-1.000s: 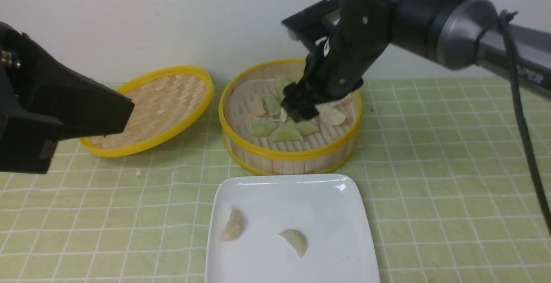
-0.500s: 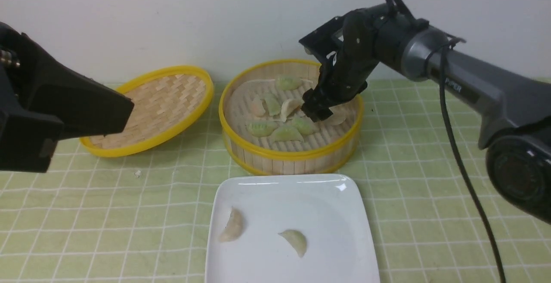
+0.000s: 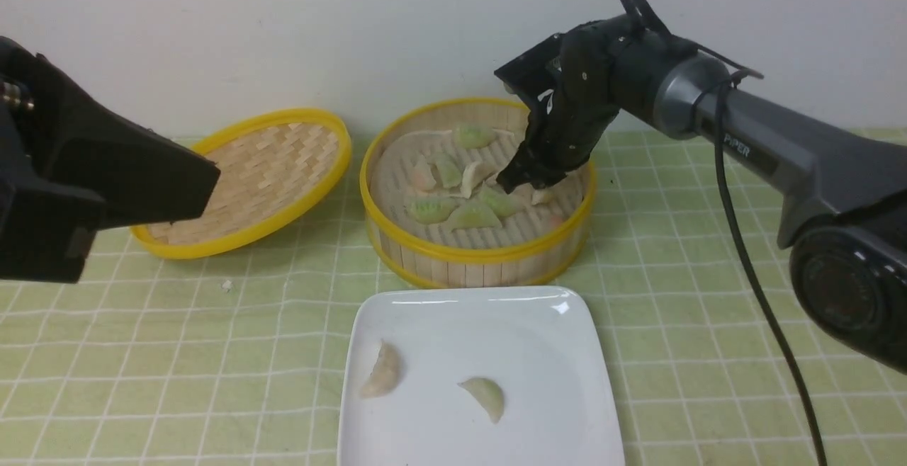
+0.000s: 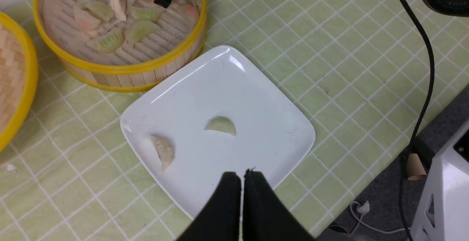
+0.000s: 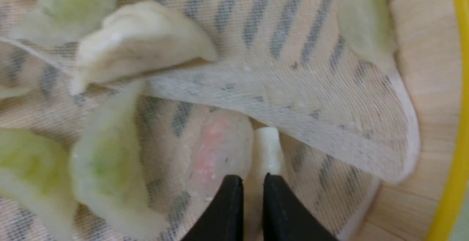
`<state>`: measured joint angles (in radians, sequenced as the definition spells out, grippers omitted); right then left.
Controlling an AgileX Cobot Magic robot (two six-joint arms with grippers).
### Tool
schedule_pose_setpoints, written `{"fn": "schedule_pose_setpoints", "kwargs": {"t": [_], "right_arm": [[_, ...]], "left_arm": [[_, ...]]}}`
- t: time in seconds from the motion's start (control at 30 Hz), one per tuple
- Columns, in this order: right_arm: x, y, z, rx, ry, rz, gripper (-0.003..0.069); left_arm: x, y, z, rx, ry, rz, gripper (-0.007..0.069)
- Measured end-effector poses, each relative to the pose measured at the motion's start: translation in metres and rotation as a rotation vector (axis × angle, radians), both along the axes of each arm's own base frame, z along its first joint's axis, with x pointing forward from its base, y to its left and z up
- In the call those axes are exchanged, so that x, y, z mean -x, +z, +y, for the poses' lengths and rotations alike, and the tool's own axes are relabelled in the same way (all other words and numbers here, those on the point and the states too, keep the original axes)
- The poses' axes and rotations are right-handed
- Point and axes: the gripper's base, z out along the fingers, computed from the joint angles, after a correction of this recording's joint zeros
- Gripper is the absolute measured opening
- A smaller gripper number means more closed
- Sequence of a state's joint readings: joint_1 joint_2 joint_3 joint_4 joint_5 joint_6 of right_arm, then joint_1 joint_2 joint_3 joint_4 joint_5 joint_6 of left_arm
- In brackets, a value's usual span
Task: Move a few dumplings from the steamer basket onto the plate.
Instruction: Use the right arm to grab a dumpling from inside the steamer
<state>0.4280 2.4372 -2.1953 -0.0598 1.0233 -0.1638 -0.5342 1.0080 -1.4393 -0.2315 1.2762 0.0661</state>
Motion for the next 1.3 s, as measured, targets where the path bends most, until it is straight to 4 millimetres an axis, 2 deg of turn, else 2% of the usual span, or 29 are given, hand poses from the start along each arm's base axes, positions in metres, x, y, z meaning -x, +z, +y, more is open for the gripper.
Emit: {"fn": "schedule_pose_setpoints", "kwargs": {"t": [0.17, 0.37, 0.47, 0.7, 0.77, 1.03, 1.3], "right_arm": [[0.001, 0.001, -0.001, -0.005, -0.030, 0.009, 0.0062], [0.003, 0.005, -0.003, 0.011, -0.034, 0.022, 0.0137], [0.005, 0.005, -0.004, 0.015, -0.043, 0.037, 0.0183], [0.002, 0.007, -0.004, -0.018, -0.078, 0.015, 0.0354], [0.001, 0.004, -0.005, -0.023, -0.080, 0.013, 0.0382], [0.000, -0.006, -0.003, -0.066, -0.128, 0.053, 0.0409], [0.003, 0.000, -0.005, -0.070, -0.144, 0.073, 0.0409]], "left_arm": [[0.000, 0.000, 0.000, 0.001, 0.001, 0.002, -0.0006], [0.000, 0.000, 0.000, 0.001, 0.001, 0.002, -0.0006], [0.000, 0.000, 0.000, 0.001, 0.001, 0.002, -0.0006], [0.000, 0.000, 0.000, -0.001, 0.002, 0.001, -0.0006], [-0.001, 0.000, 0.000, -0.003, 0.004, -0.001, -0.0006], [-0.001, 0.000, 0.001, -0.008, 0.007, -0.003, -0.0006], [-0.001, -0.001, 0.002, -0.017, 0.013, -0.009, -0.0006]]}}
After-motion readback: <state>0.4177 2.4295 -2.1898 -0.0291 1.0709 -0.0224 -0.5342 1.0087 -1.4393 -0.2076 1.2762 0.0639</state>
